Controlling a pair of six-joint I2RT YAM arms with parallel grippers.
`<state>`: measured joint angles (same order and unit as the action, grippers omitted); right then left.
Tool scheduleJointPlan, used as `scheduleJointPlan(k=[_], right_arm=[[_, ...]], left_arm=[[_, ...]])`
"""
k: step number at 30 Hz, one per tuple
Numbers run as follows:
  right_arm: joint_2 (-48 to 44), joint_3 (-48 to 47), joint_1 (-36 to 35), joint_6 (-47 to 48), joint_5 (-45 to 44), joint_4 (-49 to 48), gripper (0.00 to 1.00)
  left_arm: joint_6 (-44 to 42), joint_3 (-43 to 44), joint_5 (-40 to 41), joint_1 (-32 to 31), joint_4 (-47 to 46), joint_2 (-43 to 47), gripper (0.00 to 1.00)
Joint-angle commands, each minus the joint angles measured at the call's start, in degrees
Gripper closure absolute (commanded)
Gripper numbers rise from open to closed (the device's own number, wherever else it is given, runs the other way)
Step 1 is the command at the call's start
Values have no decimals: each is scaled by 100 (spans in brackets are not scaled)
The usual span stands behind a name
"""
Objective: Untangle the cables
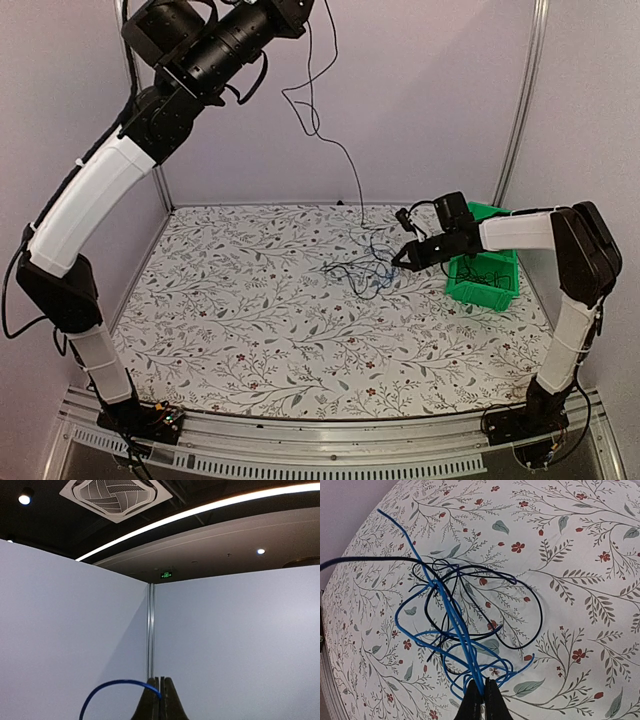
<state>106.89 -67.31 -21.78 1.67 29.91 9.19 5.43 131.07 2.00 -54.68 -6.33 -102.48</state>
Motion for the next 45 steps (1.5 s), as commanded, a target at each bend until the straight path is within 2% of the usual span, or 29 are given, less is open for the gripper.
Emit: scheduleJointPlan(k=[1,4,8,14,19,23,27,31,35,45], right_arm=[[163,322,58,632,-492,832,100],[254,731,106,585,-574,663,100],[184,868,109,438,-722,505,100],[278,537,153,476,-808,682,98],[87,177,251,809,-288,959,75],[-432,-307,243,1240,434,1268,55],[-1010,-718,211,1399,913,1466,42],[-1286,-1011,26,1508,1294,1669,40],[-1409,-1217,-276,1510,1587,1527,38],[-991,-1759,-534,1123,1729,686,37]], left_arm=[[-966,1031,119,-85,417,-108,100],[-1288,1128,100,-85,-148,-23,100],[-1168,1259,153,-80,-493,5,100],[-610,299,235,-83,-531,301,100],[-398,-536,310,-90,-252,609,100],[-169,-1687,497,-93,-419,1088,100],[172,-2710,664,-88,-764,1422,100],[478,-3389,704,-92,-1011,1548,100],[596,-3572,568,-84,-1020,1467,100],[638,-3228,32,26,-844,1101,100]])
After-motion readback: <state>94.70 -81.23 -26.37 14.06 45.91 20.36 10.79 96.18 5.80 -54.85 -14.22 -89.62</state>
